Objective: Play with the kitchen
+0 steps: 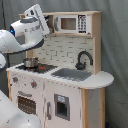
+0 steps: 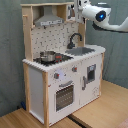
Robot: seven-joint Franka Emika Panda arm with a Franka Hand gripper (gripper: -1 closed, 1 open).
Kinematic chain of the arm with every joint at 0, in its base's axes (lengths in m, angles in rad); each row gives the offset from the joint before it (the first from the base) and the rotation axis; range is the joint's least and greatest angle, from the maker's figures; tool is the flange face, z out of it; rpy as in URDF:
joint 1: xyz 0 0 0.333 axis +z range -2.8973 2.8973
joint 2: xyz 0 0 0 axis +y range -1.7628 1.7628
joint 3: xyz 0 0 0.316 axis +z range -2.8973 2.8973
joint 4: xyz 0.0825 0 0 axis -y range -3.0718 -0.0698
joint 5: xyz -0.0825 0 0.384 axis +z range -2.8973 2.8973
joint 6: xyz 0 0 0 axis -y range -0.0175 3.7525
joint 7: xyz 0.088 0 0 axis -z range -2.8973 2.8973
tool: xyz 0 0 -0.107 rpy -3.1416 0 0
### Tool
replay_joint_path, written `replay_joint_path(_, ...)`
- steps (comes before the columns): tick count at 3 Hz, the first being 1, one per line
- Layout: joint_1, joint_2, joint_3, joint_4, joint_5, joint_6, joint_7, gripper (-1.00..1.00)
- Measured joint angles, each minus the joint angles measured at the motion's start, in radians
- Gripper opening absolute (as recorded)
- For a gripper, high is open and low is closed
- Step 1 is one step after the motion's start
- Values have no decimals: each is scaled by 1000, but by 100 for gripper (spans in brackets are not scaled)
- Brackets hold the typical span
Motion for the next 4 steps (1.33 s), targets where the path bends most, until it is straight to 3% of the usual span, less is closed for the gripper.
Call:
replay_joint_path(1, 33, -93, -18, -40, -1, 0, 0, -100)
replay_joint_path(2, 52, -133, -29, -65, -1, 0, 1, -100)
replay_joint_path(3, 59, -146, -33, -75, -1, 0, 1, 100)
replay_joint_path(4, 75, -174, -44, -98, -1, 0, 1, 100)
